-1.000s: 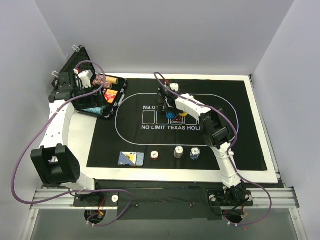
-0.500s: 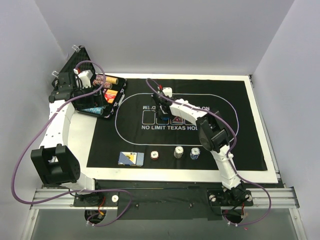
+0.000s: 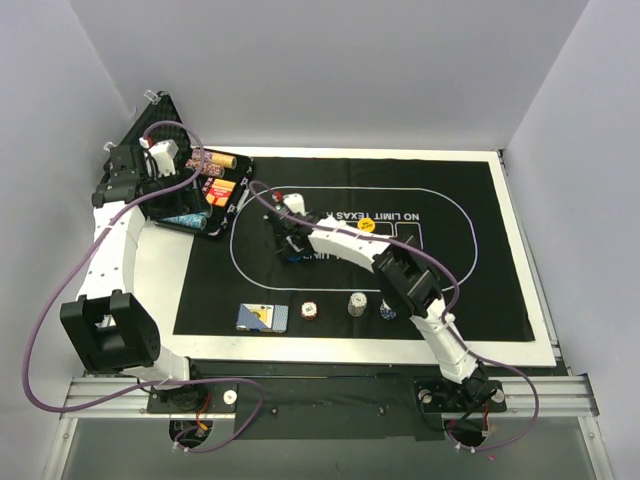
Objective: Distribute texas hold em gaming equipment
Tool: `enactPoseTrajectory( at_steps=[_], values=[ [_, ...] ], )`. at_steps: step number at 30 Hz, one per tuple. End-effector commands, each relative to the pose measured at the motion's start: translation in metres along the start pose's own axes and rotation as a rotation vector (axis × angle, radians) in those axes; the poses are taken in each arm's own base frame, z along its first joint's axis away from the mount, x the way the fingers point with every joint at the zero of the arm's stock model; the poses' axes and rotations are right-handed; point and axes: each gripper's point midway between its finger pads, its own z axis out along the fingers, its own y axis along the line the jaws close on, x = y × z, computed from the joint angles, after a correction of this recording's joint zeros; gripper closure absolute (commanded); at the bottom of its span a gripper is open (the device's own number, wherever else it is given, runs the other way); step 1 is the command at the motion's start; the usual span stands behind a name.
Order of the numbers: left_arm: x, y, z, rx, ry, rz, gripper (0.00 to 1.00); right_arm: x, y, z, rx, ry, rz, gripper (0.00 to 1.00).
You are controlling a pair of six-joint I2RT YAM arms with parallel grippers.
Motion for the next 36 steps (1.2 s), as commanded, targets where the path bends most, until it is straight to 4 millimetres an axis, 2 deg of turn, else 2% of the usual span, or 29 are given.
enactPoseTrajectory(
  at_steps=[1,7,12,16,18,19,21,22,23,25,26,27,28,29,30,31,32,33,36],
  values=[
    [-0.01,0.01,-0.015,-0.029,-0.054,0.002,0.05,0.001,0.06,-0.017,-0.142,-0.009,-0.007,0.74],
    [-0.005,0.017,-0.016,-0.03,-0.058,-0.022,0.05,-0.004,0.124,-0.029,-0.289,-0.046,-0.007,0.73],
    [-0.005,0.017,-0.02,-0.019,-0.067,-0.024,0.05,-0.013,0.161,-0.034,-0.393,-0.087,0.027,0.73],
    [-0.004,0.017,-0.022,-0.008,-0.064,-0.033,0.05,-0.01,0.185,-0.034,-0.481,-0.061,0.045,0.7],
    [-0.004,0.017,-0.022,-0.003,-0.064,-0.037,0.05,-0.004,0.191,-0.032,-0.502,-0.049,0.039,0.6],
    [-0.004,0.018,-0.022,-0.004,-0.063,-0.037,0.05,-0.003,0.193,-0.034,-0.509,-0.048,0.035,0.51],
    [-0.003,0.018,-0.021,-0.001,-0.061,-0.04,0.05,0.0,0.193,-0.035,-0.51,-0.042,0.025,0.46],
    [-0.002,0.017,-0.02,0.001,-0.056,-0.041,0.05,0.001,0.19,-0.035,-0.503,-0.041,0.022,0.44],
    [-0.003,0.018,-0.021,0.0,-0.058,-0.043,0.05,0.002,0.188,-0.035,-0.501,-0.04,0.02,0.38],
    [-0.003,0.018,-0.021,0.003,-0.058,-0.045,0.05,0.004,0.178,-0.035,-0.486,-0.035,0.018,0.34],
    [-0.004,0.017,-0.022,0.003,-0.059,-0.045,0.05,-0.004,0.173,-0.042,-0.485,-0.047,0.023,0.33],
    [-0.003,0.017,-0.022,0.003,-0.056,-0.045,0.05,0.0,0.164,-0.039,-0.464,-0.039,0.024,0.32],
    [-0.004,0.017,-0.022,0.003,-0.058,-0.045,0.05,-0.017,0.156,-0.051,-0.466,-0.069,0.043,0.32],
    [-0.004,0.016,-0.023,0.006,-0.058,-0.045,0.05,-0.012,0.145,-0.047,-0.446,-0.061,0.049,0.32],
    [-0.004,0.016,-0.024,0.006,-0.058,-0.044,0.05,-0.034,0.132,-0.063,-0.448,-0.102,0.077,0.31],
    [-0.003,0.016,-0.024,0.007,-0.057,-0.044,0.05,-0.034,0.118,-0.063,-0.419,-0.104,0.083,0.31],
    [-0.004,0.016,-0.025,0.008,-0.058,-0.045,0.05,-0.051,0.102,-0.076,-0.409,-0.137,0.1,0.31],
    [-0.003,0.015,-0.025,0.011,-0.056,-0.046,0.05,-0.059,0.08,-0.087,-0.359,-0.163,0.113,0.31],
    [-0.002,0.013,-0.027,0.023,-0.052,-0.041,0.05,-0.078,0.009,-0.095,-0.179,-0.208,0.129,0.31]
  ],
)
